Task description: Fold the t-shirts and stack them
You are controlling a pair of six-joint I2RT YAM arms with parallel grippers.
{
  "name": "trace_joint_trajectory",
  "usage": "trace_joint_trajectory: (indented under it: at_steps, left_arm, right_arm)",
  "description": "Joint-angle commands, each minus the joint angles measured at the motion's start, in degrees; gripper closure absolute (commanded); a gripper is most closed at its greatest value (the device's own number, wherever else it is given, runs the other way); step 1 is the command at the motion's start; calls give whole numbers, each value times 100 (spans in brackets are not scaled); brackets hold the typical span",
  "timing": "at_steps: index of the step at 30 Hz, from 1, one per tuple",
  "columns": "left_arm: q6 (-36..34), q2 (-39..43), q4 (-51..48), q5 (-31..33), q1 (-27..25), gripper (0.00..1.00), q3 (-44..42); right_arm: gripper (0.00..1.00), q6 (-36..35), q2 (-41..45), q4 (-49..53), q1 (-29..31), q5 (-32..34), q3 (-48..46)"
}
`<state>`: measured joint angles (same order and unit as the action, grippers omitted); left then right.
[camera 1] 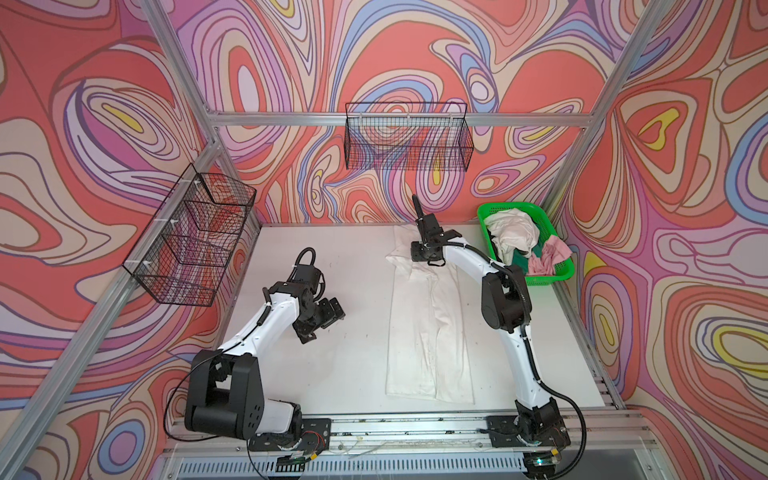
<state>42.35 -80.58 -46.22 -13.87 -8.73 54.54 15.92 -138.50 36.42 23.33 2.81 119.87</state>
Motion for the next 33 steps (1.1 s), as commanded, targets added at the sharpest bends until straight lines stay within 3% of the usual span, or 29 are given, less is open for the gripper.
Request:
trace_joint_trajectory:
  at_steps: [1,4,6,14,21,33]
  left_arm:
    - [122,-46,60,81,-50,3,-57]
    - [129,-38,61,99,-57,3,-92]
    - [125,-37,43,117,-59,4,-94]
    - [151,-19,41,153,-67,4,-137]
    - [151,-55,45,191,-67,4,-137]
    - [219,-59,95,153,-76,4,-136]
  right_arm:
    - [58,-273,-197,-7,26,-117,185]
    - [60,-324,-410,159,29,-166,348]
    - [68,-340,-396,127,30,-215,305]
    - [71,-415,-288,101,24,-205,-34]
    - [100,-484,-7,26,24,-88,-163]
    - [100,-447,1214,-358,-32,309,-1262]
